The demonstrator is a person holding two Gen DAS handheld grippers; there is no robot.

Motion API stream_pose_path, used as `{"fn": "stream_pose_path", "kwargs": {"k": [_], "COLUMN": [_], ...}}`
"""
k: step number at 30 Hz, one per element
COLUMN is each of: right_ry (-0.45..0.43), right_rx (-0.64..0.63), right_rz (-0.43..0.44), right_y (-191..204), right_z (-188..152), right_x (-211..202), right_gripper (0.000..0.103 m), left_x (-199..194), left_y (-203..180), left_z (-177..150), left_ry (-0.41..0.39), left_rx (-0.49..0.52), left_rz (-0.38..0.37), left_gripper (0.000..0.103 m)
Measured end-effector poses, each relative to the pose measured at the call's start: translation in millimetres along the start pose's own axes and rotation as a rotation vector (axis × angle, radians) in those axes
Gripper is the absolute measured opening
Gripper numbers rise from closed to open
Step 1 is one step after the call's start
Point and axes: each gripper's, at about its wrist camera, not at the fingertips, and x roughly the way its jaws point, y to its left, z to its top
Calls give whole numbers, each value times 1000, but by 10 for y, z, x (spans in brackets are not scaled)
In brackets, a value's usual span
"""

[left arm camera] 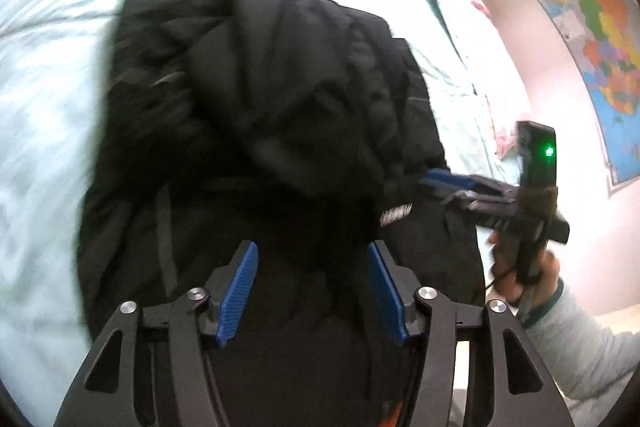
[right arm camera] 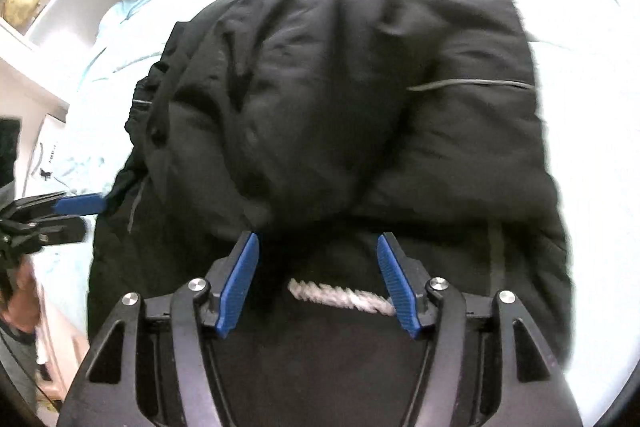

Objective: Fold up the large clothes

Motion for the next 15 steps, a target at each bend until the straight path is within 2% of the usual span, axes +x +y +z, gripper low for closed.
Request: {"fn": "stream_pose_path", "kwargs": {"k": [4, 7, 9, 12, 15], "right_ry": [17, 29, 44, 61, 72], "right_rx": [28, 81, 142, 229, 259], "right_rz": [-68, -85, -85, -66, -71], "right_y": [-205, -453, -639, -833, -902], "right_z": [-282, -459, -601, -718, -786], "right_x": [-317, -401, -456, -437, -419], "right_gripper": [65, 65, 65, 65, 65], "left_x": [-388, -562, -569, -608, -577], "left_y": [486, 952, 1094, 1376, 1523], "left_z": [-540, -826, -981, -1218, -1402], "left_ry": [7, 0, -12, -30, -32], "left_rx": [-117, -258, -346, -446, -510], "left_rz": [90, 95, 96, 38, -39], "left_gripper": [65, 65, 65, 65, 65]}}
